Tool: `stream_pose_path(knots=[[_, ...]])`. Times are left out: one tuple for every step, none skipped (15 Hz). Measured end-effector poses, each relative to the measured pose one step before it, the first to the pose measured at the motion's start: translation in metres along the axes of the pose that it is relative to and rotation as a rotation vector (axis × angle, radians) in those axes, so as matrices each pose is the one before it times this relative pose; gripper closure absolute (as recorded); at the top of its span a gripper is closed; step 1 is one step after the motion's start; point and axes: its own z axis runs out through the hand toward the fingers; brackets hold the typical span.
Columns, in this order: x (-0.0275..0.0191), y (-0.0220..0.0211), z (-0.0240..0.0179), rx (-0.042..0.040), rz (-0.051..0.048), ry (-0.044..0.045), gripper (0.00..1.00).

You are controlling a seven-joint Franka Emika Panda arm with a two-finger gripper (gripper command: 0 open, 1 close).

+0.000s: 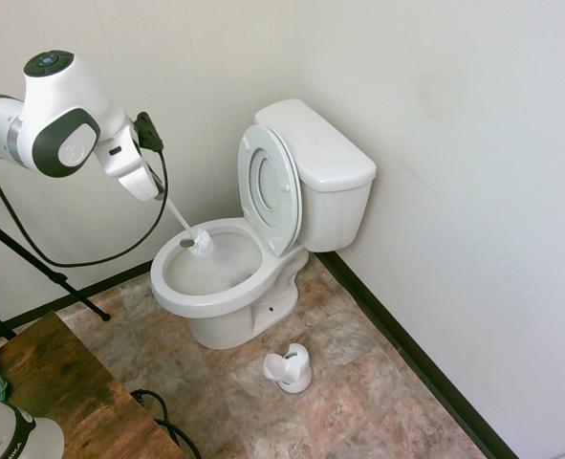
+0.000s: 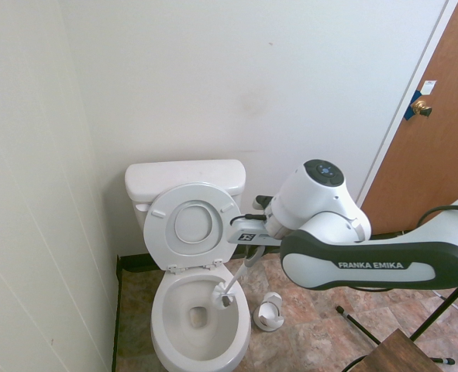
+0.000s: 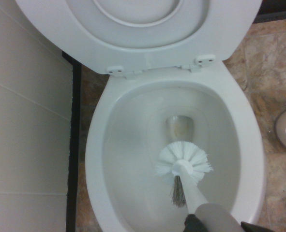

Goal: Clean the toilet

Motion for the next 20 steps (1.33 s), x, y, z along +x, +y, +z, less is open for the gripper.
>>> stream_pose_path(knots=[[-0.00226,-0.01762,0.02625,-0.00665,0.00806,-0.00005,1.0],[-0.00126,-0.0021,0.00018,0.00151,-0.00573,0.0134,1.0],[-0.00211,-0.00398,0.00216,0.00014,-0.00597,0.01263,1.0],[-0.00258,-0.004,0.00698,-0.00727,0.00023,0.00957,1.0],[-0.00334,-0.00356,0.01111,-0.0134,0.00414,0.00283,1.0],[-0.00344,-0.00413,0.01288,-0.01418,0.00412,0.00062,1.0],[-0.00446,-0.00532,0.01331,-0.00927,0.00502,0.00485,1.0],[-0.00613,-0.00638,0.01345,-0.00311,0.00955,0.0083,1.0],[-0.0068,-0.0071,0.01368,-0.0009,0.01023,0.00851,1.0],[-0.0072,-0.00845,0.01381,0.00119,0.01111,0.00775,1.0],[-0.00523,-0.00816,0.01279,0.00181,0.01086,0.00829,1.0],[-0.00319,-0.00808,0.01212,0.0008,0.01348,0.01226,1.0],[-0.00102,-0.0083,0.0107,-0.0025,0.01492,0.01922,1.0],[0.00042,-0.00753,0.01046,-0.00827,0.01683,0.02012,1.0],[0.00197,-0.00638,0.01061,-0.01046,0.00953,0.02015,1.0],[-0.00045,-0.00392,0.01066,-0.01174,0.0105,0.00913,1.0],[-0.00244,-0.00198,0.01088,-0.01151,0.01118,0.00071,1.0],[-0.00352,0.00032,0.00963,-0.01264,0.00536,-0.00094,1.0],[-0.00507,0.00041,0.00682,-0.00846,0.00049,-0.00194,1.0],[-0.0064,-0.00026,0.00372,-0.00289,-0.0041,-0.00186,1.0]])
